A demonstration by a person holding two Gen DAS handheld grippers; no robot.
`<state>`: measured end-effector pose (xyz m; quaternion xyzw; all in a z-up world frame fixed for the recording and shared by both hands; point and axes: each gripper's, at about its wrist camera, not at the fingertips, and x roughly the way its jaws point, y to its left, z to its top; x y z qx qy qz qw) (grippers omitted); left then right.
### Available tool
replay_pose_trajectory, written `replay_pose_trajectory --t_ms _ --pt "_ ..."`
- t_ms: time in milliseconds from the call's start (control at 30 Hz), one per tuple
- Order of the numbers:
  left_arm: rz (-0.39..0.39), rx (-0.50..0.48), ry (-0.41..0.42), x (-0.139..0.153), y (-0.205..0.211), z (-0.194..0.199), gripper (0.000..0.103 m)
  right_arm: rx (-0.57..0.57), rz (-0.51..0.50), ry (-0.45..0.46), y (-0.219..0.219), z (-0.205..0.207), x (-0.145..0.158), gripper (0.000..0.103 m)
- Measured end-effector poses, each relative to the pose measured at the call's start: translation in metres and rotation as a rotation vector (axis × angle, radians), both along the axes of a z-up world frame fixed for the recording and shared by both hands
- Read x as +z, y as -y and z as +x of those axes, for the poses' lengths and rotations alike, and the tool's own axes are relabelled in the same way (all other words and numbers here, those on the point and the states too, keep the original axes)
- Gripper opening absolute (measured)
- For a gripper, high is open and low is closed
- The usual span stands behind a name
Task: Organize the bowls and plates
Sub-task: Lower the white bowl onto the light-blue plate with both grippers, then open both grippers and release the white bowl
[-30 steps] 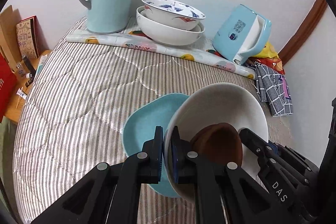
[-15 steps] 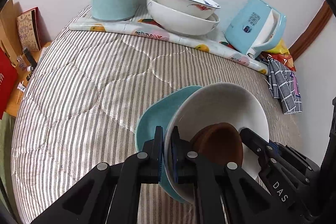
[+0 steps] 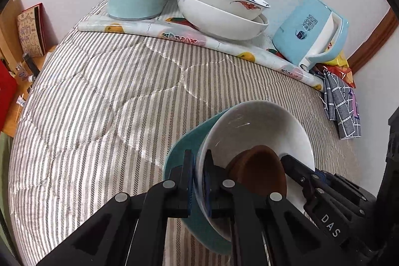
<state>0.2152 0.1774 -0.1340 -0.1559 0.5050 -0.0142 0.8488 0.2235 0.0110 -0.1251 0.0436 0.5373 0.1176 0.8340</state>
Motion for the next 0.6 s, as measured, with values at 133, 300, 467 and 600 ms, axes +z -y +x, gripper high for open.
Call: replay_pose_trajectory --t_ms 133,300,467,600 --pt "-0.021 0.004 -0.001 -0.0009 -0.0019 0.0022 0.009 0.005 0.011 -0.006 0.0012 0.0030 -0.0015 0.010" --pt "-0.033 0.000 0.000 -0.0019 -0.0031 0.0020 0.010 0.010 0.030 -0.010 0.0036 0.0044 -0.0013 0.011" --pt "-0.023 0.001 -0.001 -0.0017 -0.0028 0.0021 0.011 0.010 0.042 0.002 0.0090 0.0025 0.0042 0.012" --pt "-0.017 0.002 -0.002 -0.0014 -0.0032 0.0010 0.012 0.006 0.004 0.020 0.0087 -0.0035 0.0064 0.021"
